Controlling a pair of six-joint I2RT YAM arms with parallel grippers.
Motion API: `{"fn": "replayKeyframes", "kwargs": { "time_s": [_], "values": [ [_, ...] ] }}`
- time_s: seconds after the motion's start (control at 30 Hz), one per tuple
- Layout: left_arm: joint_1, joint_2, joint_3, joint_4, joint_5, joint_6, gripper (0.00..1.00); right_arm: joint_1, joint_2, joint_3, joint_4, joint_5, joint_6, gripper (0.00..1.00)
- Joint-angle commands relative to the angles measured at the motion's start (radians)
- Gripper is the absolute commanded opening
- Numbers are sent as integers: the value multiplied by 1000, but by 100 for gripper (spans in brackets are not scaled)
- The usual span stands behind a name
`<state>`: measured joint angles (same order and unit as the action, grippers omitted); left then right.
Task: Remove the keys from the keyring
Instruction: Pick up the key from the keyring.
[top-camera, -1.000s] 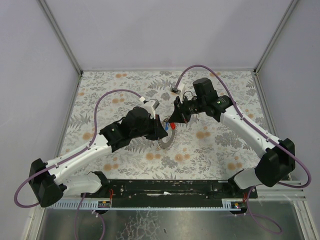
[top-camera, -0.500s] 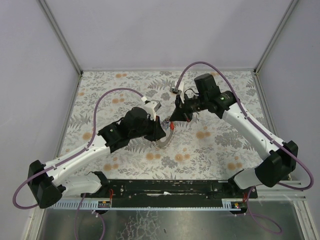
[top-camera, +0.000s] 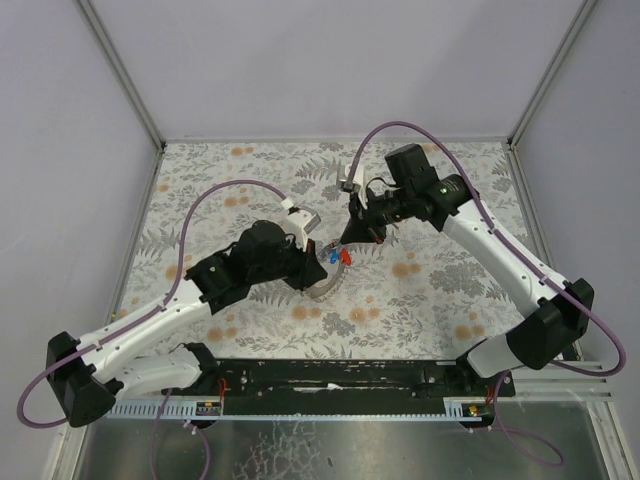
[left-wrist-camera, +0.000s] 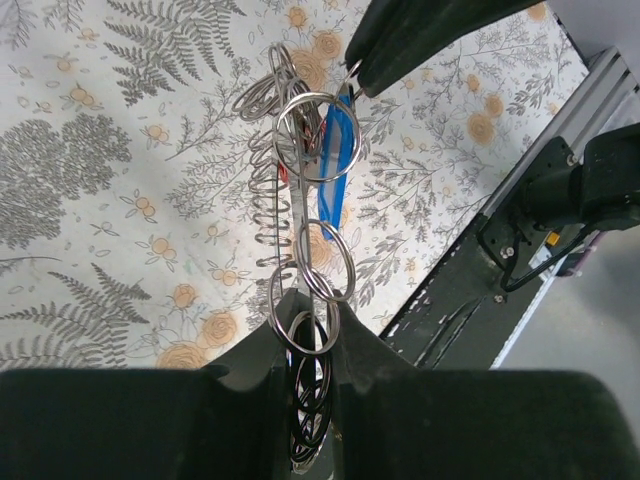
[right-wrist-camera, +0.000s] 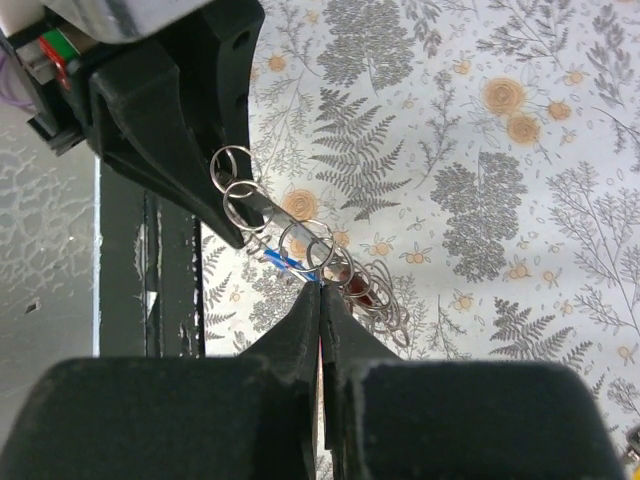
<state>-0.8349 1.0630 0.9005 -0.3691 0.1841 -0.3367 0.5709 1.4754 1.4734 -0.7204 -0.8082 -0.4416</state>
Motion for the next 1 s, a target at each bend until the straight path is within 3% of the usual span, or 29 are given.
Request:
{"fn": "replayKeyframes", "kwargs": {
  "time_s": [0.0, 0.2, 0.63, 0.8, 0.97],
  "values": [
    [7, -45, -23, 51, 9, 143, 0, 3, 20, 63, -76, -74, -74, 0],
    [0, -57, -32, 50, -4, 270, 0, 12, 53, 94, -124, -164, -99, 0],
    [-39, -97, -56, 66, 14, 534, 0, 31, 97, 151, -154, -160, -113, 0],
    [-40, -92, -54, 60, 7, 590, 0, 41, 101, 173, -218, -188, -170, 0],
    [-31, -84, -57, 81, -98, 575, 0, 60, 67, 155, -257, -221, -207, 0]
  ]
}}
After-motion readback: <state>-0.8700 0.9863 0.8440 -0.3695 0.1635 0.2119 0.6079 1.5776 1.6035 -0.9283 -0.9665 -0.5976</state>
